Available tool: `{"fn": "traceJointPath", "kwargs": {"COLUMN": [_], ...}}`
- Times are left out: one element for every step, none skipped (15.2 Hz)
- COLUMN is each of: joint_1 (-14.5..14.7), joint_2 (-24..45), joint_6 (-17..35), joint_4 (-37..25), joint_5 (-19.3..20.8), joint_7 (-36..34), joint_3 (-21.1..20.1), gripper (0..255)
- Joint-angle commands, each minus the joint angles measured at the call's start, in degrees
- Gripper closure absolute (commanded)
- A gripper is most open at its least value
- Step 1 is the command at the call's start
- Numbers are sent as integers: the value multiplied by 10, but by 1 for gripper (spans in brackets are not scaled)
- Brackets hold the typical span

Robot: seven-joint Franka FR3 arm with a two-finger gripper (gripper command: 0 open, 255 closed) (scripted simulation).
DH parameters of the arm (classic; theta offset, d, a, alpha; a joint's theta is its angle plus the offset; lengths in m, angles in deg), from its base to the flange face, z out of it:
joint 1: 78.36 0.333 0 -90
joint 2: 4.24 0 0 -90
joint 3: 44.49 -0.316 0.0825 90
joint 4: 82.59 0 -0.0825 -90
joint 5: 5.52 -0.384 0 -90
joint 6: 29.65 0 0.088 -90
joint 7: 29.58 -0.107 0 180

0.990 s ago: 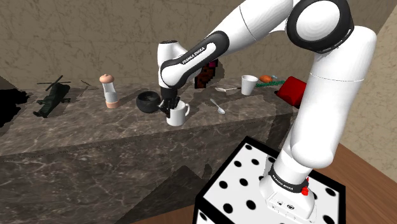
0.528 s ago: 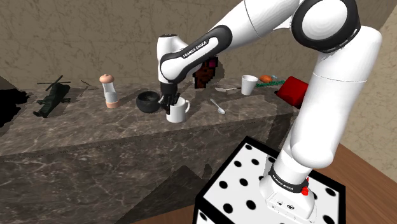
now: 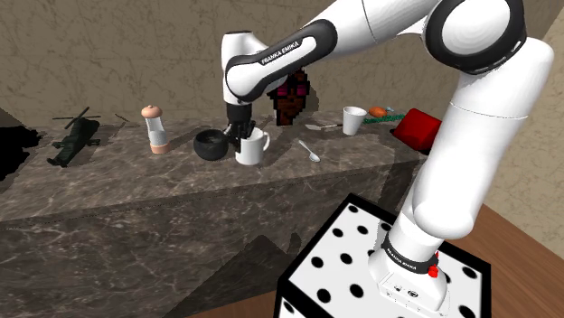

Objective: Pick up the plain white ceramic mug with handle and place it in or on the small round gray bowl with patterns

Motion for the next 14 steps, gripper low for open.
{"fn": "traceJointPath", "kwargs": {"joint_1": [-1,-1,-1,-1,-1,-1,-1,-1,-1,-1,-1,-1,-1,-1], "joint_2": [-8,-11,-13,-16,-19,-21,-23,-26,-28,-30,-31,-33,-35,-36], "joint_6": [-15,-22,-30,-37,-44,-52,-59,-67,-74,-81,-89,-96,-104,-111], "joint_4": [-7,-12,-16,-21,-26,-31,-36,-41,-47,-52,-58,-64,-70,-76], "joint_5": [-1,-2,-2,-3,-3,-3,-4,-4,-4,-5,-5,-5,-5,-6], "joint_7": [2,3,3,3,4,4,4,5,5,5,5,6,6,6], "joint_3": [0,0,0,0,0,0,0,0,1,1,1,1,1,1], "gripper": [255,255,255,255,255,255,255,255,255,255,255,255,255,255]}}
